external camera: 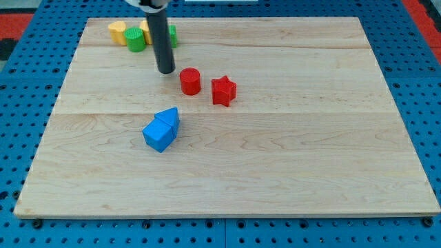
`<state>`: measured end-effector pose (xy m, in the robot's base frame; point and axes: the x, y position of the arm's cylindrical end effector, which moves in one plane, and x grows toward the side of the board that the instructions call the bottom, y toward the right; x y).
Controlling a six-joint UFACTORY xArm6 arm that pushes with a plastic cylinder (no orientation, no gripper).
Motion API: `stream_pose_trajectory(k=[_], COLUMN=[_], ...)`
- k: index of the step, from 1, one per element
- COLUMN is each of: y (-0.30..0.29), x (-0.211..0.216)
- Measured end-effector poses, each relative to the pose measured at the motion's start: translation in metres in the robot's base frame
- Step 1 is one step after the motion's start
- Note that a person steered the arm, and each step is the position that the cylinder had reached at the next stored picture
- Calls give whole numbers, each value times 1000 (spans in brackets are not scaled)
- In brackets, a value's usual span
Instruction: Separate the green circle from the group of blocks
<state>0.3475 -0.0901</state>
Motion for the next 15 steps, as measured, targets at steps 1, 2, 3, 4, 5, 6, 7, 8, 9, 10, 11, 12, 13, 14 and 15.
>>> stream_pose_trajectory(k=[1, 2, 3, 4, 5, 6, 7, 8, 9, 10, 11, 12, 13, 14, 15], y=[29, 45, -11, -132, -179, -180, -167, -116, -76, -85, -105, -84, -58, -45, -61], x=[31, 34, 0, -22, -58, -86, -112, -119, -119, -119, -116, -87, -70, -60, -53])
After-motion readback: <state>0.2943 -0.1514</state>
